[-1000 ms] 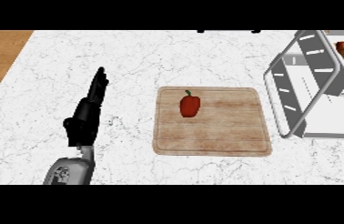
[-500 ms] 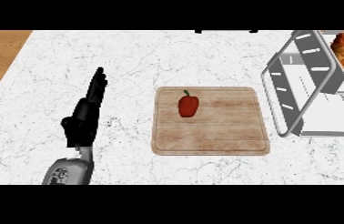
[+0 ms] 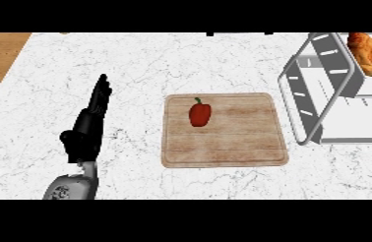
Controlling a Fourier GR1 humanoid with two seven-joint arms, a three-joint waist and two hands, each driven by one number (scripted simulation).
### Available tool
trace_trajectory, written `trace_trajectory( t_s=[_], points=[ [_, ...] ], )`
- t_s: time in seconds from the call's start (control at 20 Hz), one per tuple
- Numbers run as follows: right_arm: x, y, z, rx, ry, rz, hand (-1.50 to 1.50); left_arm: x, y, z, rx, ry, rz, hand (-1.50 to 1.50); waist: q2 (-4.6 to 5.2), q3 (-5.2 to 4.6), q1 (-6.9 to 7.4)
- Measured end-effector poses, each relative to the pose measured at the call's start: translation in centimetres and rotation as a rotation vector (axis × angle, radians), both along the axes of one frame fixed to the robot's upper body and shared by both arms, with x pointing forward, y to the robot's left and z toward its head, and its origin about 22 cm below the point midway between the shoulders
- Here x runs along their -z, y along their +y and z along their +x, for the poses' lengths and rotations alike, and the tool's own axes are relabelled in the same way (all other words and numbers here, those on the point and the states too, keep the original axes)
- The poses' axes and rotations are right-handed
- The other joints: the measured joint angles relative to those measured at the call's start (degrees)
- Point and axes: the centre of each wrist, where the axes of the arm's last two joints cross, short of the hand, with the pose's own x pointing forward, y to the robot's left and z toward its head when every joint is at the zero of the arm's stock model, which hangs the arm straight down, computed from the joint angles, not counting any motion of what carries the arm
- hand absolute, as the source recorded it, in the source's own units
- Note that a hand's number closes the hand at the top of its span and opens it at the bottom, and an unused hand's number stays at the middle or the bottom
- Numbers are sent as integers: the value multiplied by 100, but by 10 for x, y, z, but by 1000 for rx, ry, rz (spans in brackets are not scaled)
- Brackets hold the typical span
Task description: Pick the croissant from the cutting board and place it in the tiered basket
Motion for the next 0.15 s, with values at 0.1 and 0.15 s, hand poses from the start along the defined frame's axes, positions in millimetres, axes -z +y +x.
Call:
trace_trajectory(
  t_s=[0.1,0.15],
  points=[
    [8,-20,-31,-1,-13,14,-150,2,-5,0,-4,1,-2,0,1,3,-36],
    [12,-28,-46,-4,-16,24,-150,4,-5,-1,-7,3,-2,0,1,2,-42]
  ],
)
